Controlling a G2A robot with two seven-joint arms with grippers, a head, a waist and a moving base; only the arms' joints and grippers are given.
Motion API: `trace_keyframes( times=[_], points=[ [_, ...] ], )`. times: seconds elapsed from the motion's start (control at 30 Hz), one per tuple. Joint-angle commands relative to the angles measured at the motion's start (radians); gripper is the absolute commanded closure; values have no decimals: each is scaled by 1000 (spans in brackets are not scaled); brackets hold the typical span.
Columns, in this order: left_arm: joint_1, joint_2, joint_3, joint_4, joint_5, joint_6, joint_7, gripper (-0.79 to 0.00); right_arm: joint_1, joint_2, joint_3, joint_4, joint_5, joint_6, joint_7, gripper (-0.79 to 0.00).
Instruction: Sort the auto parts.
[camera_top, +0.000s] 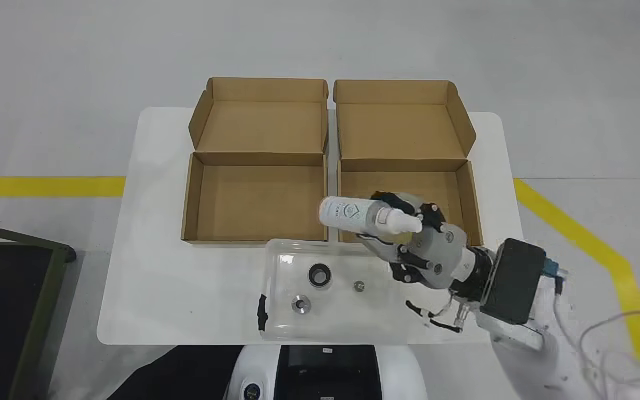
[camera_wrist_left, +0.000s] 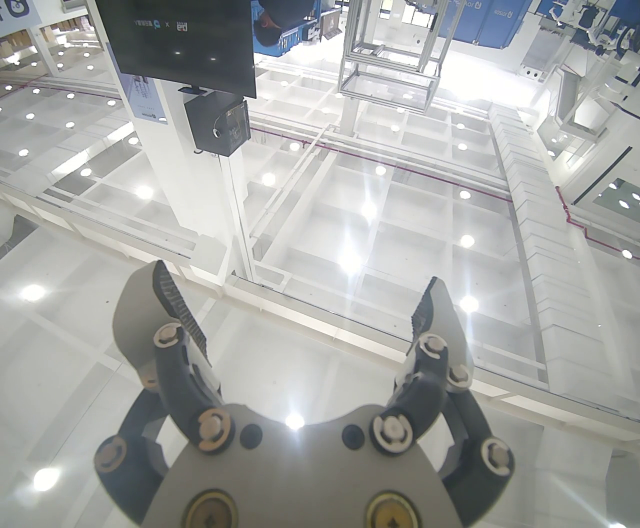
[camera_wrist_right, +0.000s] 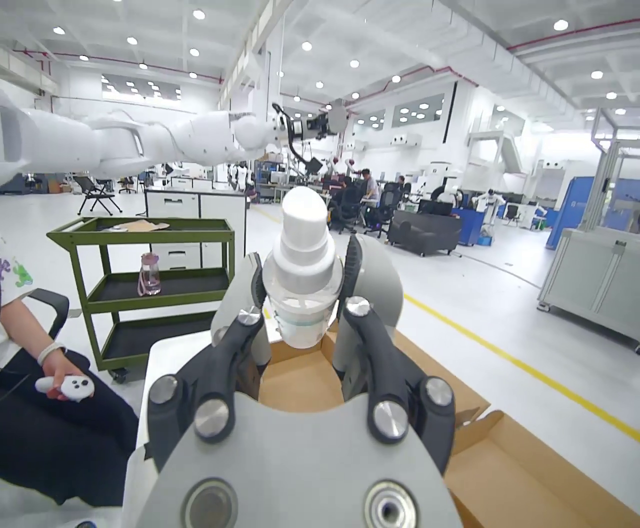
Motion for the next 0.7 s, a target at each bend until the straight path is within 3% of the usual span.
trace_keyframes(
  times=[0.0, 0.67],
  points=[
    [0, 0, 0, 0, 0, 0, 0, -785, 16, -2, -3, -12, 9, 5, -13, 0],
    [0, 0, 0, 0, 0, 0, 0, -785, 96, -24, -34, -37, 39, 56, -130, 0]
  ],
)
